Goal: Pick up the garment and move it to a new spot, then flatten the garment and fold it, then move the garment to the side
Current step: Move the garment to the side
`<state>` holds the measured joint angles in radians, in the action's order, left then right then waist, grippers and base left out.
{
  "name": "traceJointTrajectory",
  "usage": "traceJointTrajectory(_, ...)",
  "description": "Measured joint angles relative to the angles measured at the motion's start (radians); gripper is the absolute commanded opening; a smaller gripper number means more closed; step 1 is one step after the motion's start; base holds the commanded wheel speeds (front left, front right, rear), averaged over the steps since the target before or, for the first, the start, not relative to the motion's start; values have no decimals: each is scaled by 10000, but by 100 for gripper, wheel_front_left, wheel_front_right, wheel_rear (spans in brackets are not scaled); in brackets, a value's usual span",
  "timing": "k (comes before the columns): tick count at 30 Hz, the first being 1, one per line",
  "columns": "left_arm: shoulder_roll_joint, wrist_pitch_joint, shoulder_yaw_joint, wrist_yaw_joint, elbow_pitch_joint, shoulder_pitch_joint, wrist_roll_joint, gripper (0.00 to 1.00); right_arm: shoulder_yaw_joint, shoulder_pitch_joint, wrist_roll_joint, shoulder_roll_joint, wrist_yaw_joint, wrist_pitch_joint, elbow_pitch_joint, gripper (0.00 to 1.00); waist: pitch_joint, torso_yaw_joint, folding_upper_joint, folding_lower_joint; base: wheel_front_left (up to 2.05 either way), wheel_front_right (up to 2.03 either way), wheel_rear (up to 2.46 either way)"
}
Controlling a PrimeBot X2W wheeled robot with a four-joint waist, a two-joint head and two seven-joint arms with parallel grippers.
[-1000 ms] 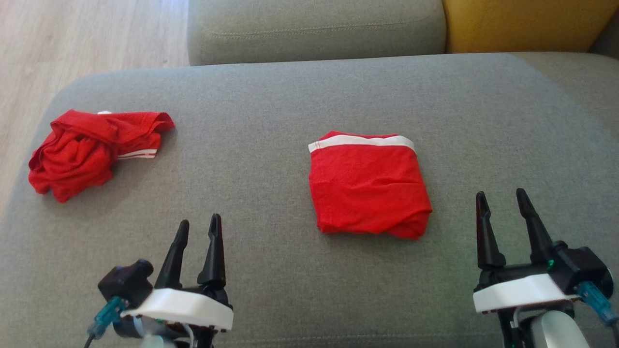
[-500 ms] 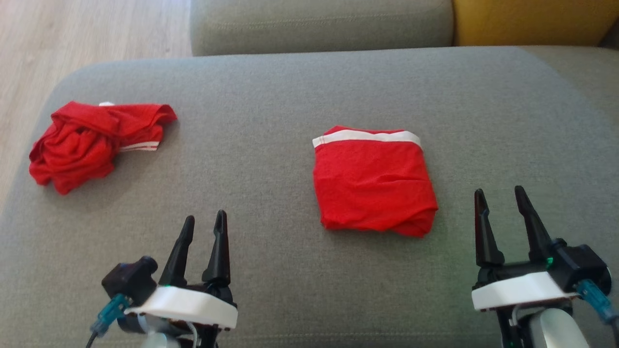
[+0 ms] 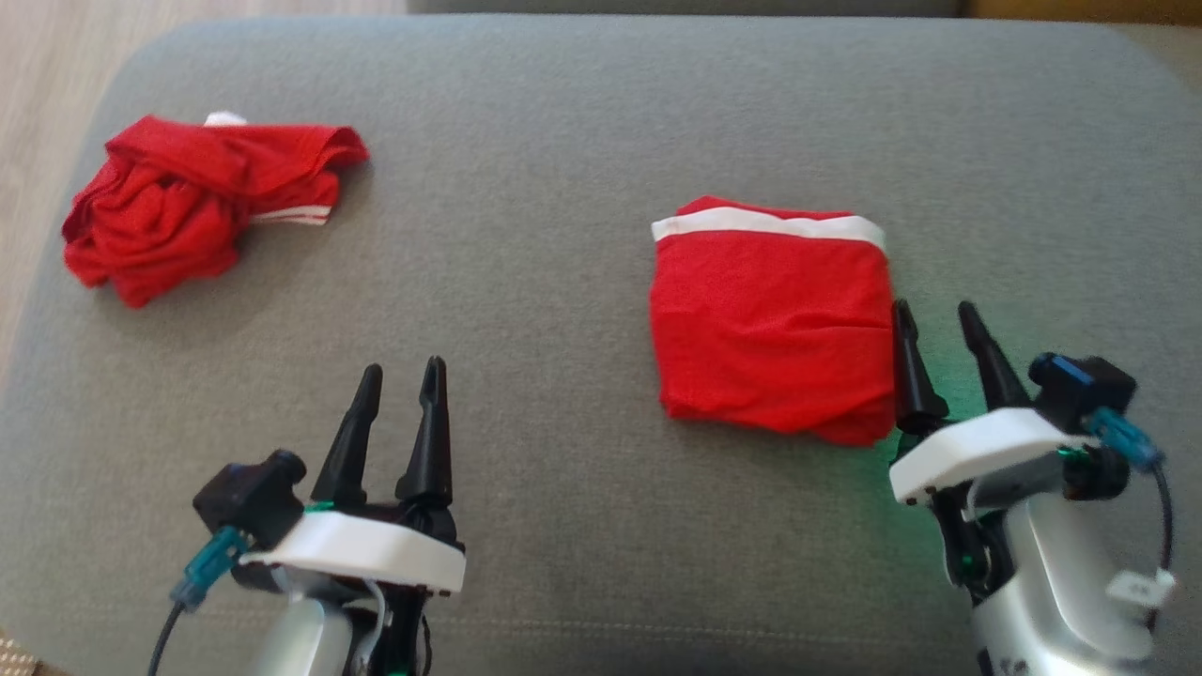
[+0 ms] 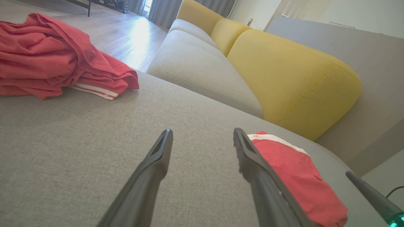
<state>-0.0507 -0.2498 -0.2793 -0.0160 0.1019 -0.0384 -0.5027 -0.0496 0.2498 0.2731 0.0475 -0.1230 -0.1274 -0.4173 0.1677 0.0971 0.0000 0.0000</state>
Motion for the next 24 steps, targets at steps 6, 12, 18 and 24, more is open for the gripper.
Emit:
traceJointTrajectory(6,2,0,-42,71,19,-170,-2,100,19,862,715,4,0,523,-1705,100,312,376,0,0,0,0,0)
traceJointTrajectory(12,2,0,-46,81,58,-295,-2,100,-130,1367,995,8,0,516,-2844,100,455,599,0,0,0,0,0)
traceJointTrajectory(18,4,0,-36,75,71,-296,-2,100,-610,1721,633,31,0,182,-3513,0,419,574,0,0,0,0,0)
traceJointTrajectory(24,4,0,-35,73,50,-296,-2,100,-614,1960,-573,56,-2,-203,-3747,0,396,393,0,0,0,0,0)
